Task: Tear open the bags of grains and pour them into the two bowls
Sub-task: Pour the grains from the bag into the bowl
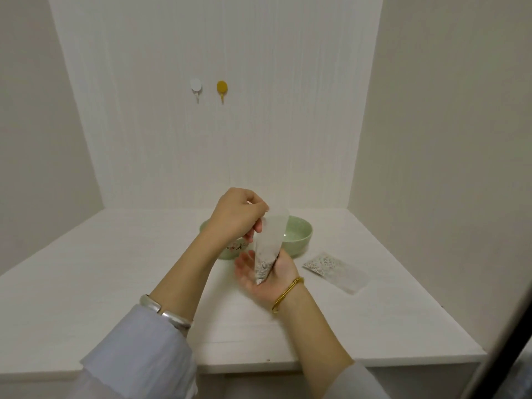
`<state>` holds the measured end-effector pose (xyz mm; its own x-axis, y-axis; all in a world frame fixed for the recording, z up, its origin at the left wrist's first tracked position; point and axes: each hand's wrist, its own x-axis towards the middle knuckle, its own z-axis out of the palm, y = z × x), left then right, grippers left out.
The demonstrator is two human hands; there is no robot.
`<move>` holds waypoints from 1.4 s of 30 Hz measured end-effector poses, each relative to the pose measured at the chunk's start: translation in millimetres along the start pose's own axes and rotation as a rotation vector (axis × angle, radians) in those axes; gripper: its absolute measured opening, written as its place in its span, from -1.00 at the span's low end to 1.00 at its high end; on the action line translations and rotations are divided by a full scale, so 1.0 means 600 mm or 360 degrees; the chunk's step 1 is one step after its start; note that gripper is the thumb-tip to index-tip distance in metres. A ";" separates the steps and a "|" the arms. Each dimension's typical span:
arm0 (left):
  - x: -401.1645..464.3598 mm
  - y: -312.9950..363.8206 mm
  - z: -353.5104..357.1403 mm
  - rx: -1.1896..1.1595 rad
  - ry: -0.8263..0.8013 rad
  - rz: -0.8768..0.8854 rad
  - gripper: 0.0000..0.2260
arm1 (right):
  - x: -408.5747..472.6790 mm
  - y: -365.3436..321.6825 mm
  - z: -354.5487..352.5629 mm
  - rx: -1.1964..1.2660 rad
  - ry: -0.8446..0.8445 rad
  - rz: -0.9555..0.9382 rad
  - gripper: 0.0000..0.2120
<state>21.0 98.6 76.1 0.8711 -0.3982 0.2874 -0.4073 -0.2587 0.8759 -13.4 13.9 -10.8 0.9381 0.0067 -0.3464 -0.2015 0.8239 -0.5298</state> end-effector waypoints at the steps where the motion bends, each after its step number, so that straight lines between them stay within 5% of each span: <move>1: -0.002 0.000 -0.001 -0.0015 0.0000 0.0006 -0.88 | 0.005 0.000 0.002 0.0077 -0.0007 -0.0050 -0.68; 8: -0.016 -0.031 -0.031 -0.0364 -0.0106 -0.0133 -0.88 | 0.013 -0.028 -0.011 0.0052 0.0119 -0.0298 -0.57; 15: 0.003 -0.151 -0.047 -0.0880 0.0738 -0.0862 -0.83 | 0.001 -0.056 -0.019 0.0201 0.0184 -0.0332 -0.62; 18: 0.016 -0.171 -0.027 -0.1015 0.0584 -0.1014 -0.56 | -0.001 -0.058 -0.019 0.0207 0.0190 -0.0327 -0.64; 26: 0.045 -0.200 -0.004 -0.1475 0.0461 -0.1067 -0.49 | -0.004 -0.062 -0.025 0.0240 0.0315 -0.0404 -0.56; 34: 0.015 -0.189 -0.027 -0.0954 0.0384 -0.1186 -0.50 | -0.021 -0.076 -0.023 0.0199 0.0336 -0.0431 -0.66; 42: -0.041 -0.174 -0.051 -0.0511 0.0060 -0.0973 -0.64 | -0.043 -0.084 -0.025 0.0315 0.0355 -0.0512 -0.71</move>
<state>50.2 162.3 -10.5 0.9298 -0.2315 -0.2863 0.2564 -0.1510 0.9547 -31.9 -36.7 13.3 0.8560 -0.3728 -0.3581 0.1693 0.8568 -0.4871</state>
